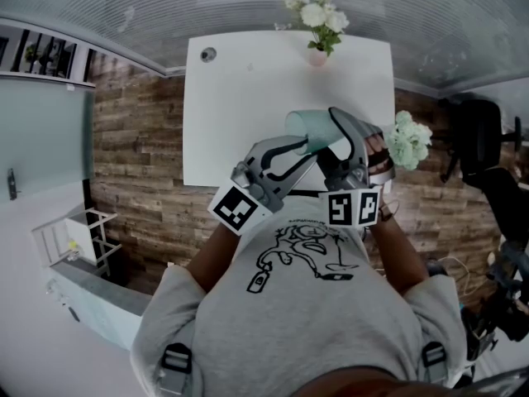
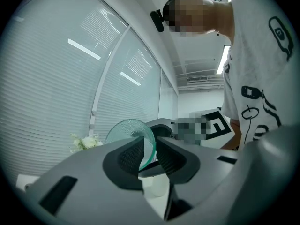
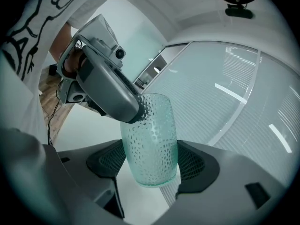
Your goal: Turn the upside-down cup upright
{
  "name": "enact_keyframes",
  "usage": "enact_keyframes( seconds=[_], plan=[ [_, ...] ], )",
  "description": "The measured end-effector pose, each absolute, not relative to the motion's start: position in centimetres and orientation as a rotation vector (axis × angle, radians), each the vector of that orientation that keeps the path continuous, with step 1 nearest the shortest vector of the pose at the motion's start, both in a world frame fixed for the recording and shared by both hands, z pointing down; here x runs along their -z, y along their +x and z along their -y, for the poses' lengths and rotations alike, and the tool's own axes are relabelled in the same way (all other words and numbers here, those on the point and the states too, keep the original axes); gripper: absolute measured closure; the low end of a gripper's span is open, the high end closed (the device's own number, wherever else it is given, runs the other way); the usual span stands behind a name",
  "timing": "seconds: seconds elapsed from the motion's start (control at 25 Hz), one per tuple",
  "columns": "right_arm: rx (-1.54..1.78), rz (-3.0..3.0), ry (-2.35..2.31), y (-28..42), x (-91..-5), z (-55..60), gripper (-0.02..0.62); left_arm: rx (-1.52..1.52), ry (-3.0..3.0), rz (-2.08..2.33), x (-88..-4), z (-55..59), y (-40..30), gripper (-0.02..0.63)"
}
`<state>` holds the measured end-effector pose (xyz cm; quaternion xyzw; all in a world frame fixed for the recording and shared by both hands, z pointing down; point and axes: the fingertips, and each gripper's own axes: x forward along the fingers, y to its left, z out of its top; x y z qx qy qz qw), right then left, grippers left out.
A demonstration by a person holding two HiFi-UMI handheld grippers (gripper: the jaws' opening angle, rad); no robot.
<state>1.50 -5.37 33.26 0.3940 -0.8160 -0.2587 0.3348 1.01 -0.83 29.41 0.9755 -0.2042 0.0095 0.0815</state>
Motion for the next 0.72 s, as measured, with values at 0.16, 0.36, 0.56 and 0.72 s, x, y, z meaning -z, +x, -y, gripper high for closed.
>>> enact_keyframes(
  seconds=[0.16, 0.36, 0.56, 0.72],
  plan=[
    [0.641, 2.162, 1.055, 1.5, -32.9, 5.3, 0.25, -0.002, 2.91, 0.628, -28.9, 1.1, 0.7, 0.5],
    [0.586, 2.202, 1.095, 1.7, -32.7, 5.3, 0.25, 0.022, 2.893, 0.645, -28.6, 1.3, 0.4, 0.471],
    [0.507, 2.257, 1.127, 1.8, -32.6, 5.3, 0.25, 0.055, 2.885, 0.675, -28.0, 1.8, 0.2, 0.433],
    [0.443, 2.301, 1.139, 1.8, -32.8, 5.3, 0.25, 0.076, 2.871, 0.714, -27.9, 2.6, -0.2, 0.377]
  ],
)
